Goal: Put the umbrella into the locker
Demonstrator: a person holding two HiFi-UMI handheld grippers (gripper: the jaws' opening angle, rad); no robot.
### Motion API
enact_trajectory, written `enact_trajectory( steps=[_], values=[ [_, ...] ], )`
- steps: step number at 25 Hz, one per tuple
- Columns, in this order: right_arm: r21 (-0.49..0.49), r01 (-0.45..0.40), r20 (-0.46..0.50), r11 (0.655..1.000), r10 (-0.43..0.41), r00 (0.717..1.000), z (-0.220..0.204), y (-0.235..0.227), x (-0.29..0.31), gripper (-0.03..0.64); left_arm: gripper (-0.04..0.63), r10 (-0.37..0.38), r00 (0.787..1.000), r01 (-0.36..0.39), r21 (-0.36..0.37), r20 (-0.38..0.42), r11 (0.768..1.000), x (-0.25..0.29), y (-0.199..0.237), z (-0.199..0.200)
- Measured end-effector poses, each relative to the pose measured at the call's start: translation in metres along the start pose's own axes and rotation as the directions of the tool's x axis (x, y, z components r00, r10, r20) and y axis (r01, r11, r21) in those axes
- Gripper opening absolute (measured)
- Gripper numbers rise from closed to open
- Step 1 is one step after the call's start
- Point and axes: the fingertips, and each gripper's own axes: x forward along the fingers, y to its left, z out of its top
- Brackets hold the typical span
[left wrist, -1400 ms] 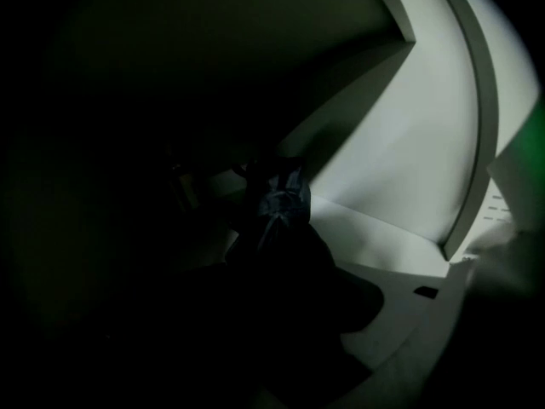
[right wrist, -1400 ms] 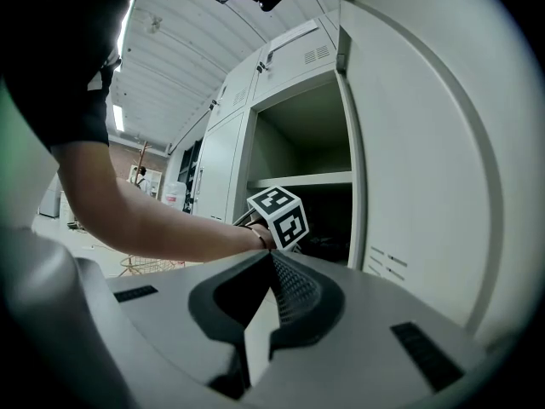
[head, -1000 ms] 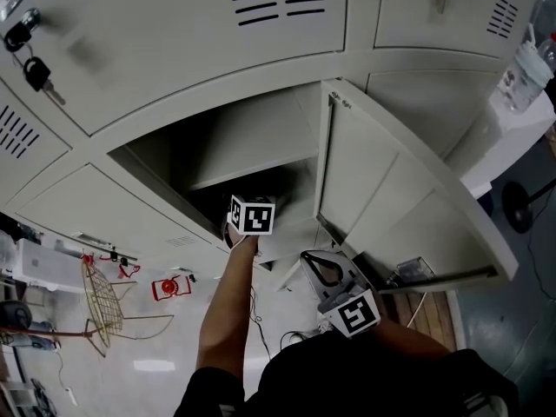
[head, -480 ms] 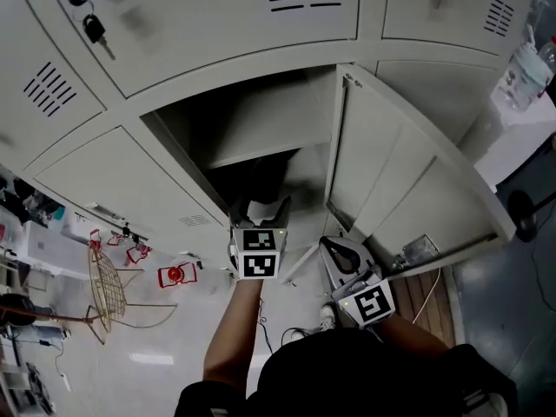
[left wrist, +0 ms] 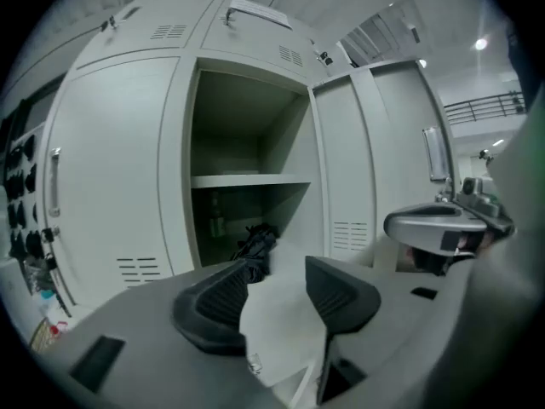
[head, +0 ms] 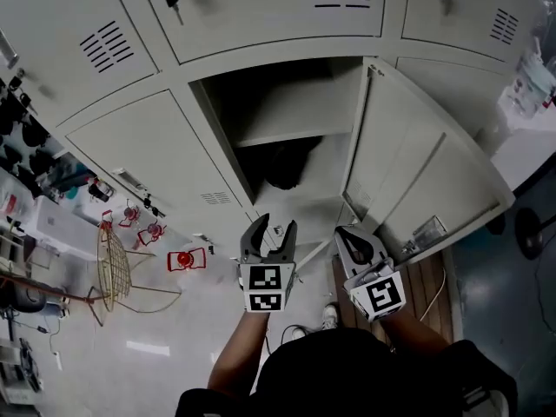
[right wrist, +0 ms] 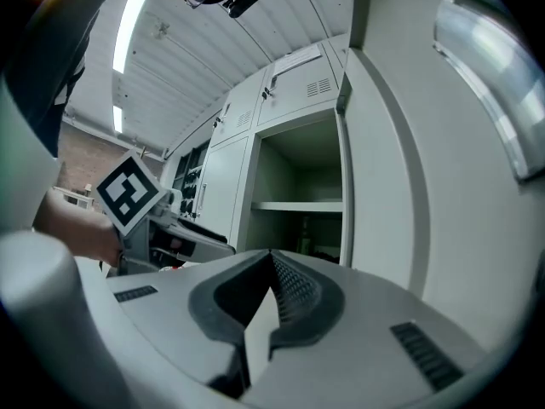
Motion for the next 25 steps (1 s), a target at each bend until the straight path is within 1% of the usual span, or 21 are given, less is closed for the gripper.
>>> enact_trajectory(
  steps=[2,5,7,11,14,17,19,22,25],
  values=[
    [0.002,-0.003,0.008,1.000,0.003,1.000,0.007,0.005,-0.001,-0.002,0.154,0.011,1.000,-0.010,-0.024,0.011,1.000,-0.012,-0.002,-0.006],
    [0.011,-0.003,0.018,1.000,0.003,1.000,0.016,0.013,-0.002,-0.002,0.110,0.014,1.000,-0.013,-0.043,0.021,0.999,-0.026,-0.008,-0.011],
    [0.016,-0.006,0.030,1.000,0.005,1.000,0.021,0.018,-0.003,-0.002,0.094,0.022,0.999,-0.020,-0.052,0.031,0.998,-0.033,-0.010,-0.012],
    [0.003,-0.017,0.030,1.000,0.017,0.999,0.024,0.026,-0.007,-0.002,-0.007,0.046,0.998,-0.044,-0.070,0.037,0.997,-0.047,-0.012,-0.017],
    [-0.020,-0.015,0.028,1.000,0.016,0.999,0.025,0.028,-0.010,-0.002,-0.005,0.042,0.998,-0.038,-0.097,0.036,0.995,-0.055,-0.013,-0.020],
    [-0.030,-0.010,0.019,0.999,0.011,1.000,0.023,0.030,-0.010,-0.002,-0.005,0.031,0.997,-0.022,-0.128,0.070,0.992,-0.064,-0.013,-0.018],
    [-0.025,-0.005,0.014,1.000,0.006,1.000,0.022,0.032,-0.011,-0.002,-0.005,0.045,0.995,-0.034,-0.124,0.088,0.992,-0.069,-0.012,-0.017],
    [-0.024,0.000,0.022,1.000,0.001,1.000,0.024,0.033,-0.012,-0.002,-0.005,0.079,0.994,-0.070,-0.112,0.077,0.991,-0.072,-0.009,-0.021],
    [-0.023,0.006,0.017,1.000,-0.005,1.000,0.023,0.033,-0.012,-0.002,-0.005,0.085,0.994,-0.077,-0.114,0.068,0.990,-0.073,-0.007,-0.022]
  ],
)
